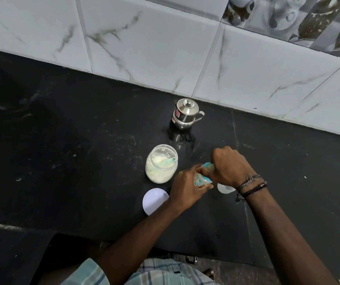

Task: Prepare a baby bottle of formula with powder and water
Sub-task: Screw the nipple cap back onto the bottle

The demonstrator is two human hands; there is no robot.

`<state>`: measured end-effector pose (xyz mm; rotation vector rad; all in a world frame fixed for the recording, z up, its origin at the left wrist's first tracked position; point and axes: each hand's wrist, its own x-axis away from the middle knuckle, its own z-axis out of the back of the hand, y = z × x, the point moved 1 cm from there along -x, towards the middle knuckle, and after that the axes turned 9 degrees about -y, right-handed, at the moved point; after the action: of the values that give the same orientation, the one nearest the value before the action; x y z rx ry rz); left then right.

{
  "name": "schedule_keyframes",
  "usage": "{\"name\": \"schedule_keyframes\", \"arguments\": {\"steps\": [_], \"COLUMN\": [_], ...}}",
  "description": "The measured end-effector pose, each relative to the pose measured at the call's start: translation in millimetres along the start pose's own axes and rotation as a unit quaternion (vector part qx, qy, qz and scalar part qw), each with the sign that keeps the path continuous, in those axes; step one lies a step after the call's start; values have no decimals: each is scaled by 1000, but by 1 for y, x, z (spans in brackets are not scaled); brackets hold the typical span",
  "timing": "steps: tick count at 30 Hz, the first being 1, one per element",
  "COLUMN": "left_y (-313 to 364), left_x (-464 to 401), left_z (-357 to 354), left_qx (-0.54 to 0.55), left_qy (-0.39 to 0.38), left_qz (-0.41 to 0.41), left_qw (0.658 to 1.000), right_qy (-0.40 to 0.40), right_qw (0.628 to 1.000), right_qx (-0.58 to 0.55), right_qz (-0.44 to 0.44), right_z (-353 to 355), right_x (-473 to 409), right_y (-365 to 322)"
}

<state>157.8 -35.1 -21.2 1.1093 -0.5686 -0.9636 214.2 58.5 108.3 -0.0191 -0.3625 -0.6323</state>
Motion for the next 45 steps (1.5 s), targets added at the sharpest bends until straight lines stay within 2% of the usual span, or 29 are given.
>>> {"name": "schedule_keyframes", "arguments": {"steps": [7,14,23,27,30,33,35,40,45], "left_y": [-2,-2,-2,-3,-2,-2,-2,-2,-1], "left_x": [0,1,-1,-1,0,1,0,0,1], "left_z": [-1,-1,1,-1,-1,-1,0,1,0], "left_qx": [-12,-12,-9,-20,-10,-3,-3,-13,-4], "left_qy": [-1,8,-3,0,11,22,11,5,3], "left_qz": [-6,-14,-14,-11,-6,-12,-15,-23,-13], "left_qw": [1000,1000,1000,1000,1000,1000,1000,1000,1000], "right_qy": [-70,-44,-62,-17,30,24,-2,-60,14], "right_qw": [995,990,994,999,999,997,999,996,1000], "right_qx": [0,-14,5,2,42,60,43,-7,-3], "right_qz": [77,131,89,47,-14,-40,-31,59,5], "right_z": [14,27,14,8,2,6,10,13,2], "right_x": [6,17,9,3,1,5,7,14,7], "right_y": [1,3,0,2,-1,-1,6,6,6]}}
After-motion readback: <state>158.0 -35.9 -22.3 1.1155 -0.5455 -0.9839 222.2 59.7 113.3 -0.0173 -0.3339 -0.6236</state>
